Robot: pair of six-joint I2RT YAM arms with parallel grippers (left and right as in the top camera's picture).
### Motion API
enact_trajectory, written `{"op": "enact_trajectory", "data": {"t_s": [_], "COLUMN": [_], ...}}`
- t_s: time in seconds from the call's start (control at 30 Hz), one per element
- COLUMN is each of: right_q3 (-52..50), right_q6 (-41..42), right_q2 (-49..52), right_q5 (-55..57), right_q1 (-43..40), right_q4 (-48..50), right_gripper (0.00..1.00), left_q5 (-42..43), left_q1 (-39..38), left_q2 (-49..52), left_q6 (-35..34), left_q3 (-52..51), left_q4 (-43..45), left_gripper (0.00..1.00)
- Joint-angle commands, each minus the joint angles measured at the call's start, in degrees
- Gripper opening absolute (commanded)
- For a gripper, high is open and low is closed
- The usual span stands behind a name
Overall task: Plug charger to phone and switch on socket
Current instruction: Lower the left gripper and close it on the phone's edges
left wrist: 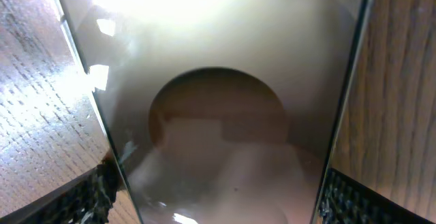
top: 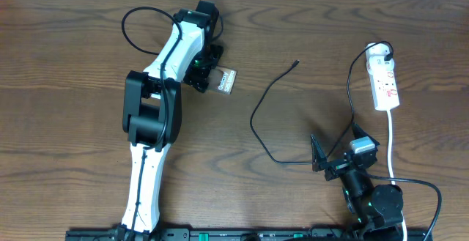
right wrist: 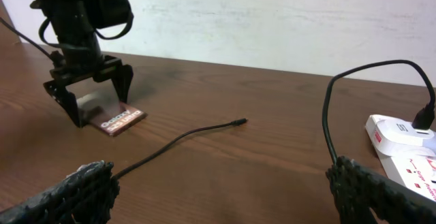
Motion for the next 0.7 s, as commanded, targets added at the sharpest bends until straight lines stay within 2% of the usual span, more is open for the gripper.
{"op": "enact_trajectory", "data": {"t_s": [0.0, 0.47, 0.67], "right_q3": [-0.1, -0.1, -0.1], "right_q6": [-0.3, -0.3, -0.3], "right_q2": [-0.3, -0.3, -0.3], "right_q5": [0.4, 0.4, 0.4], "right_q1": [0.4, 0.4, 0.4], "right_q4": [-0.2, -0.2, -0.2], "right_gripper": [0.99, 0.99, 0.99], "left_q5": [-1.8, -4.1, -4.9], "left_q1": [0.3, 0.3, 0.3], "left_q2": [2.3, 2.3, 2.3], "left_q6": [-0.1, 2.8, 4.3], "left_q3": [-0.3, -0.3, -0.3], "left_q4": [-1.6, -2.5, -2.7], "left_gripper": [0.89, 0.88, 0.82]}}
